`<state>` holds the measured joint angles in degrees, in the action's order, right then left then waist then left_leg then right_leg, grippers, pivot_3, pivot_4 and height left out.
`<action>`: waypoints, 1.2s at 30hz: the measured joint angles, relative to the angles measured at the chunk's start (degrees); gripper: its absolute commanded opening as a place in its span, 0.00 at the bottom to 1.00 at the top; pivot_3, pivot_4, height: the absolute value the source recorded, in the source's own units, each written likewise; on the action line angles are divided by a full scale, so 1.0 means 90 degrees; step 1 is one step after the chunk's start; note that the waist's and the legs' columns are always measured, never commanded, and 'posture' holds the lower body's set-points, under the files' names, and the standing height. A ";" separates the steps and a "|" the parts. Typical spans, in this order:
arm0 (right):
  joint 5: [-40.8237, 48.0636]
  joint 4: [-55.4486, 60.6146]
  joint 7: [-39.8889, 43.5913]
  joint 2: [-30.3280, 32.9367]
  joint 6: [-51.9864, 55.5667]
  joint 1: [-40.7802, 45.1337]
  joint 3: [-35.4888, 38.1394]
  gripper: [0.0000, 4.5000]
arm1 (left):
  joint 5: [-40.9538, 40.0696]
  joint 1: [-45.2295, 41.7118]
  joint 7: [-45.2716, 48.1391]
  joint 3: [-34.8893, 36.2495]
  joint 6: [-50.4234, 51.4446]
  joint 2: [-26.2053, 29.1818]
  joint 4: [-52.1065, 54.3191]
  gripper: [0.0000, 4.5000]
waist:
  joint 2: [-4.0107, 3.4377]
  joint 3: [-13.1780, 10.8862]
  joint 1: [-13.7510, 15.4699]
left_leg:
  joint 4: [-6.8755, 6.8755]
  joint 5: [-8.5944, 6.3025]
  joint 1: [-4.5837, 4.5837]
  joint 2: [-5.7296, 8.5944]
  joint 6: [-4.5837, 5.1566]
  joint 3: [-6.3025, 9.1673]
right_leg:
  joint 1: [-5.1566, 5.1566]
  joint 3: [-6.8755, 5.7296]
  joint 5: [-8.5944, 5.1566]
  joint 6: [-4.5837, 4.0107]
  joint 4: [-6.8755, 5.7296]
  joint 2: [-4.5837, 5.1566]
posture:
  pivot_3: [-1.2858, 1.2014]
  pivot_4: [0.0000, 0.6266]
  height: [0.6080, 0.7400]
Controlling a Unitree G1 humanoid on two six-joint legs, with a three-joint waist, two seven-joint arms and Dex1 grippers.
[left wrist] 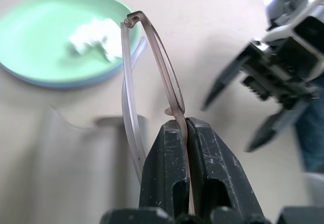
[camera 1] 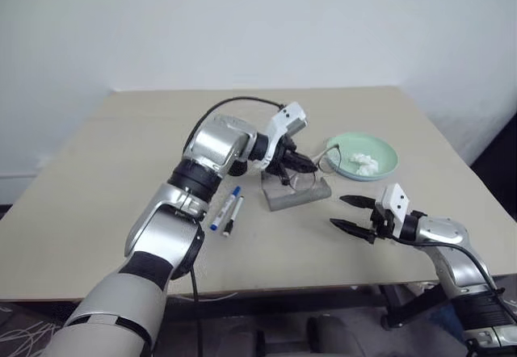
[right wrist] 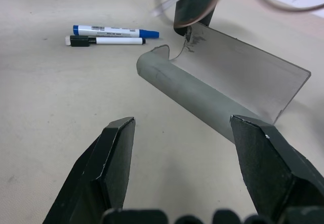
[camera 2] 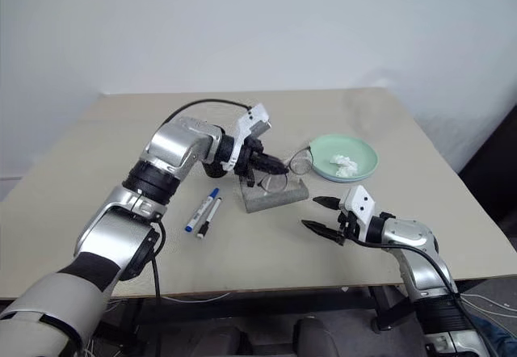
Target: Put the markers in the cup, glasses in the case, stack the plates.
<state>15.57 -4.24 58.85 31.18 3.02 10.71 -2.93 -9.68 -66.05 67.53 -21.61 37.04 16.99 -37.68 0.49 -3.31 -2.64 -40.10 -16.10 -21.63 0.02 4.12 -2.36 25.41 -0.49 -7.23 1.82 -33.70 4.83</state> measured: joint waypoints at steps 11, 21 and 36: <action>-0.0002 -0.0087 -0.0001 0.0000 -0.0065 0.0044 -0.0040 0.72 | 0.1519 -0.0307 -0.0150 -0.0327 -0.2847 -0.0539 -0.2872 0.01 | 0.0014 -0.0007 0.0016 | -0.0002 -0.0003 -0.0014 0.0006 0.0006 0.0001 | 0.0003 -0.0001 0.0000 0.0002 0.0009 0.0005 | 0.52 0.00 0.94; -0.0523 -0.0340 -0.0479 0.0065 -0.0068 0.0045 -0.0064 0.72 | 0.2144 -0.0452 -0.0555 -0.0202 -0.3841 -0.0889 -0.3827 0.01 | 0.0016 -0.0007 0.0014 | -0.0004 -0.0005 -0.0012 0.0005 0.0009 -0.0002 | 0.0001 -0.0001 0.0000 0.0004 0.0007 0.0006 | 0.52 0.00 0.94; -0.0694 -0.0372 -0.0794 0.0061 -0.0083 0.0036 -0.0063 0.72 | 0.2622 -0.0451 -0.0478 -0.0113 -0.4046 -0.1047 -0.4055 0.01 | 0.0019 -0.0004 0.0012 | -0.0005 -0.0005 -0.0009 0.0003 0.0009 -0.0002 | -0.0001 -0.0001 0.0000 0.0005 0.0005 0.0006 | 0.52 0.00 0.94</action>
<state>9.33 -7.59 51.70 31.73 2.27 11.03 -3.50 13.92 -70.11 63.22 -22.62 0.62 7.57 -74.17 0.67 -3.35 -2.53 -40.14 -16.14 -21.71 0.05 4.20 -2.38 25.39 -0.50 -7.23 1.86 -33.66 4.88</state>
